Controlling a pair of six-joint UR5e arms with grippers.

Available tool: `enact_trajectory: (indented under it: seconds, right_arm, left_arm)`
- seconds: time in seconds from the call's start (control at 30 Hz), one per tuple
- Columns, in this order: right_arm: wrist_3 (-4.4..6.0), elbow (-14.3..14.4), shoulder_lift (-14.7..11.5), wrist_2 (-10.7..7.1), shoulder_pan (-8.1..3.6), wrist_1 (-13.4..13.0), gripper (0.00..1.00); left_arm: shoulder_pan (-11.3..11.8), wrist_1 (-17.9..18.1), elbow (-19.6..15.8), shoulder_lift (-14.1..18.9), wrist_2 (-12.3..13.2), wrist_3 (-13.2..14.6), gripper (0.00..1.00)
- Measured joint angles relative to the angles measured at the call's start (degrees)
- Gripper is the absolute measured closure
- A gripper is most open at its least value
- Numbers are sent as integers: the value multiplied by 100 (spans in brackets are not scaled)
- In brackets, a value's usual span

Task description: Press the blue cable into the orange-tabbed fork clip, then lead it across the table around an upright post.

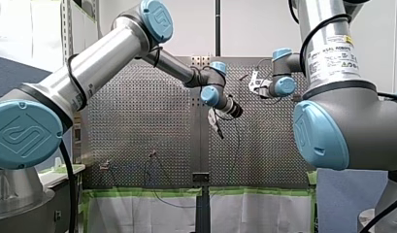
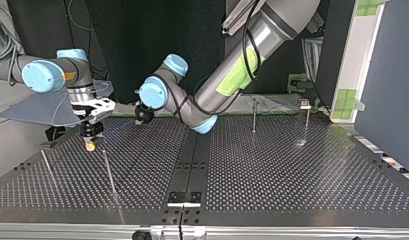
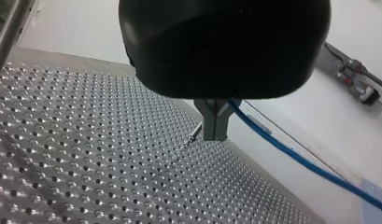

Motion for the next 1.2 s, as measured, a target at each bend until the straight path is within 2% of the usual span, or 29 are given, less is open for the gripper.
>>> enact_trajectory:
  seconds: [0.3, 0.73, 0.93, 1.03, 1.2]
  right_arm:
    - [-22, 3, -129, 8, 19, -23, 100]
    - [-3, 4, -399, -20, 65, -175, 100]
    - [9, 31, -496, -8, 67, -177, 100]
    - [92, 133, -599, 38, 55, -224, 100]
    - [313, 326, -825, 166, 30, -419, 100]
  left_arm:
    - [-95, -109, 0, 331, -472, 478, 100]
    - [-266, -349, 0, 954, -1102, 1107, 100]
    - [-334, -417, 0, 1131, -1368, 1374, 100]
    - [-352, -451, 0, 1149, -1498, 1498, 100]
    - [-366, -481, 0, 1153, -1729, 1643, 100]
